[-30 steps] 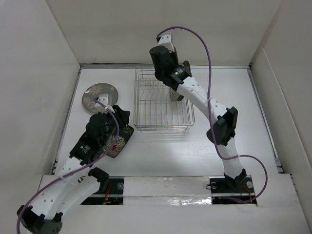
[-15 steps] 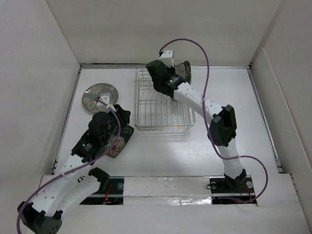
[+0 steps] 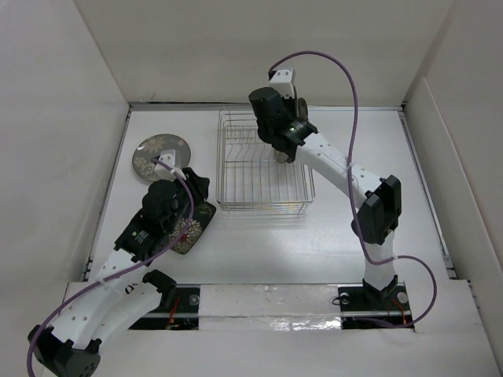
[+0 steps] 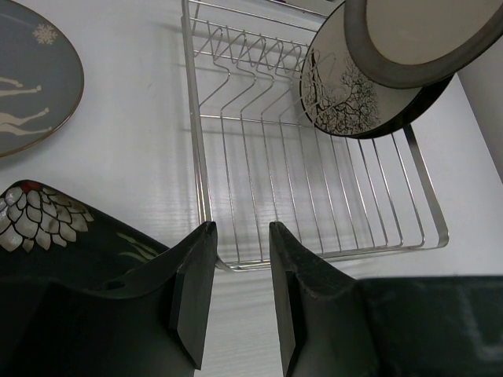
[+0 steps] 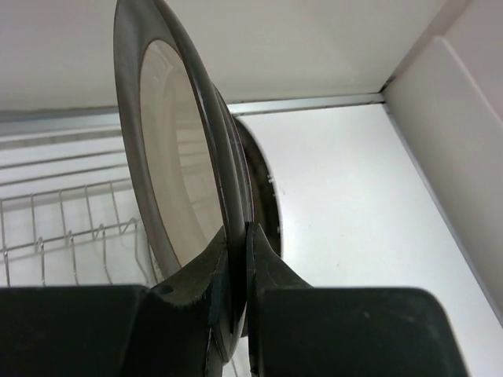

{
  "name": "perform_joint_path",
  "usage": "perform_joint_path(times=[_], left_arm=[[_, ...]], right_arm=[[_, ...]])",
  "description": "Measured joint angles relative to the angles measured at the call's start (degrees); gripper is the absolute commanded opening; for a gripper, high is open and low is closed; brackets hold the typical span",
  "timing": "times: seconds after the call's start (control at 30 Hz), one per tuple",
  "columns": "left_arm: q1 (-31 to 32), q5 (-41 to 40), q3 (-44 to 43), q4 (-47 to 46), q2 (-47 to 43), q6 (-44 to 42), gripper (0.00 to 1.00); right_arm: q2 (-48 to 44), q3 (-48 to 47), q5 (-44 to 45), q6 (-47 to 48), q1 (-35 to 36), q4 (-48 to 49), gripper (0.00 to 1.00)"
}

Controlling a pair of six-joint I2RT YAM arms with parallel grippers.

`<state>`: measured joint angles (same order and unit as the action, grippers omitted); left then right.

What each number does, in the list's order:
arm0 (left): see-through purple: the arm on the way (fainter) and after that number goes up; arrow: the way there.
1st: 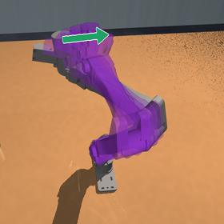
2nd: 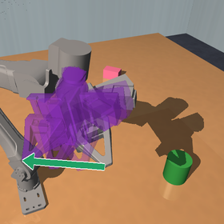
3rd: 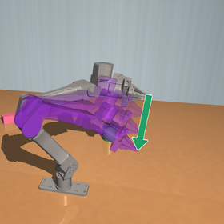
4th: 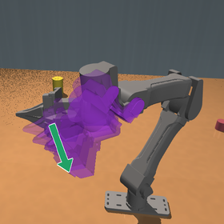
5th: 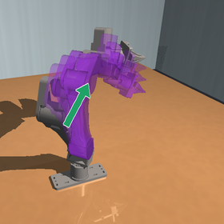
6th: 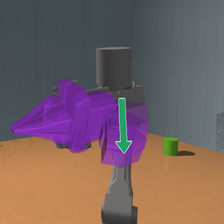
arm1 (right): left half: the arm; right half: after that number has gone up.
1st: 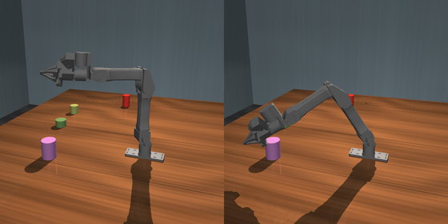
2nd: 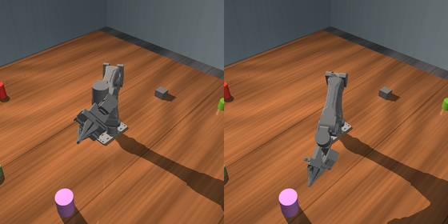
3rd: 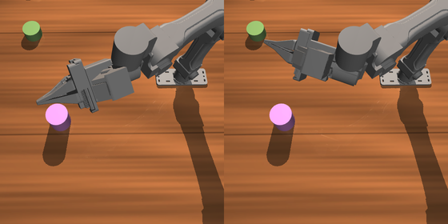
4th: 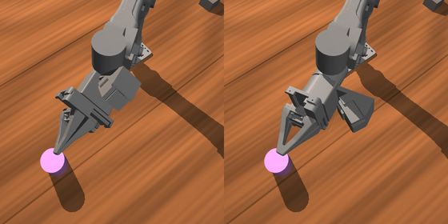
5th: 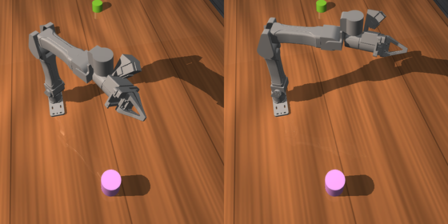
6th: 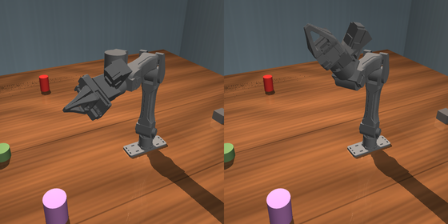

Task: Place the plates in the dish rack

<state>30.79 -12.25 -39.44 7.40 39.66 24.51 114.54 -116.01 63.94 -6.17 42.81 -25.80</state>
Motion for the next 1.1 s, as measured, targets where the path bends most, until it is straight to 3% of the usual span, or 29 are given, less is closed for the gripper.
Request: perform_joint_path(times=[0.27, 0.6, 0.83, 1.1], left_arm=[[0.0, 0.0, 0.0, 0.0, 0.0, 0.0, 0.3], [0.0, 0.2, 0.0, 0.0, 0.0, 0.0, 0.3], [0.0, 0.4, 0.0, -0.1, 0.4, 0.0, 0.42], [-0.9, 2.2, 0.0, -0.5, 2.0, 0.0, 0.46]], right_arm=[[-2.2, 2.2, 1.6, -0.6, -0.5, 0.5, 0.0], [2.8, 2.7, -2.8, -7.3, -0.4, -4.0, 0.0], [3.9, 4.9, -1.9, -12.3, 0.0, -2.9, 0.0], [2.2, 11.1, -4.3, -17.9, -0.4, 0.6, 0.22]])
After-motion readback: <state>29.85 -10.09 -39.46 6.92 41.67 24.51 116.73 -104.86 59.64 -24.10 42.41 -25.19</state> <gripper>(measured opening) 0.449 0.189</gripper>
